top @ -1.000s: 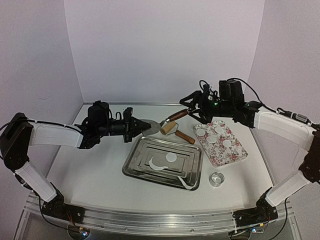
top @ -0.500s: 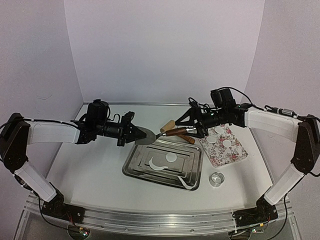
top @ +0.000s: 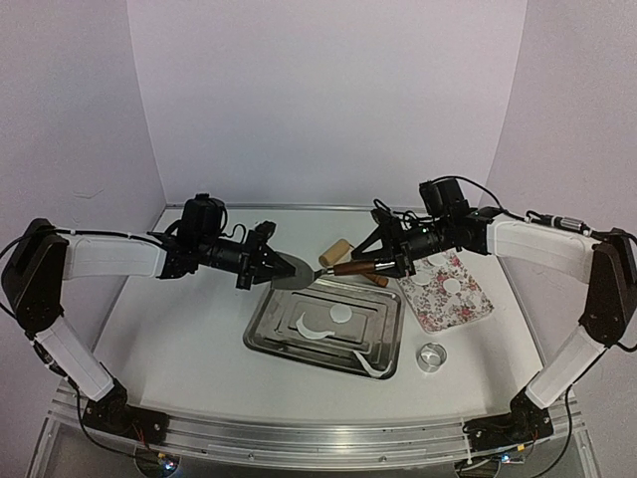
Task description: Roll out the dumpling wrappers from the dough
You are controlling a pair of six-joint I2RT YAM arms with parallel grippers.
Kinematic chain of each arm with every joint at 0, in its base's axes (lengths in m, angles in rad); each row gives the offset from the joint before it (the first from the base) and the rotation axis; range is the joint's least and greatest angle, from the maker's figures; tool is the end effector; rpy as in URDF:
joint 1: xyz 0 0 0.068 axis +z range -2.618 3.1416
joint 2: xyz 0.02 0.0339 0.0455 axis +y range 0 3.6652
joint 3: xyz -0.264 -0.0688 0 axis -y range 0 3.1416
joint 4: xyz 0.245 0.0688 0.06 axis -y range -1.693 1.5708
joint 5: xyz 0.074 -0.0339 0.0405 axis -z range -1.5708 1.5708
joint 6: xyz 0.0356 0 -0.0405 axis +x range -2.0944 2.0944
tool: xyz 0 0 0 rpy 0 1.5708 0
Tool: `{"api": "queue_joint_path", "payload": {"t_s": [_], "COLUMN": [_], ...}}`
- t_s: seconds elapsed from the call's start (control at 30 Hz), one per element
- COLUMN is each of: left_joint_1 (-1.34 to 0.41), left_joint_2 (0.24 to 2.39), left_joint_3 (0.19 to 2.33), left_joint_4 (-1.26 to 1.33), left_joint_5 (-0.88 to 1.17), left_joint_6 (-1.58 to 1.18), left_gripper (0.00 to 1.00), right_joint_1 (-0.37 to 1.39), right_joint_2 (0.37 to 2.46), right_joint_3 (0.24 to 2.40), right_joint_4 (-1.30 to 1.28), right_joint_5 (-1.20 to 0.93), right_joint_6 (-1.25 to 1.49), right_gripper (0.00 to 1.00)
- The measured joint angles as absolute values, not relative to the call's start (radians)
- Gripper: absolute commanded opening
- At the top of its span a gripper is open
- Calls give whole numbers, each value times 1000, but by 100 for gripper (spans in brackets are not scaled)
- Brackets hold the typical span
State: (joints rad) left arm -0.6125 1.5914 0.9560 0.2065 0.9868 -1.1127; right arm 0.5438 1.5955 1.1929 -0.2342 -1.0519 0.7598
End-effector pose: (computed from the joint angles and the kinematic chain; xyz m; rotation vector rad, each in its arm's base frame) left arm 0.2639 -0.2217 0.2414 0.2020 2.4439 -1.9415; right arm 0.2828 0.2071 0.2821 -0.4341 2.4306 1.8183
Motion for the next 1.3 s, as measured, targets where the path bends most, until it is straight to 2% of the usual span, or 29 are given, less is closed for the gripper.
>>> {"api": "queue_joint_path", "payload": {"t_s": [0.13, 0.23, 0.33, 0.37, 0.43, 0.47, 0.5, 0.57, 0.73, 0.97, 1.3], "left_joint_1": [-612, -612, -610, -609, -608, -608, -607, -606, -599, -595, -594], "left_joint_2": [1593, 1594, 1604, 1609, 1613, 1617, 1621, 1626, 1650, 1792, 1978], "left_joint_3": [966, 972, 975, 976, 977, 979, 984, 1004, 1107, 1283, 1318], "left_joint_4": [202, 198, 198, 200, 195, 189, 178, 126, -108, -421, -614], "left_joint_5": [994, 996, 1001, 1003, 1000, 996, 991, 965, 797, 517, 377], "left_joint_6": [-1103, -1099, -1096, -1094, -1094, -1091, -1081, -1046, -892, -659, -498], "left_gripper": [0, 0, 3, 13, 57, 70, 77, 83, 84, 77, 65], "right_joint_1": [543, 543, 539, 537, 535, 537, 539, 540, 519, 411, 305], "right_joint_2": [1596, 1596, 1596, 1596, 1595, 1594, 1592, 1590, 1579, 1520, 1502], "right_joint_3": [1189, 1188, 1188, 1187, 1184, 1181, 1177, 1166, 1148, 1091, 1058], "right_joint_4": [-240, -241, -231, -228, -222, -222, -228, -252, -362, -532, -676], "right_joint_5": [-1066, -1071, -1084, -1089, -1088, -1078, -1059, -1009, -865, -709, -670], "right_joint_6": [765, 764, 767, 771, 773, 773, 773, 772, 746, 687, 589], "right_gripper": [32, 23, 4, 0, 0, 0, 0, 0, 0, 0, 0]}}
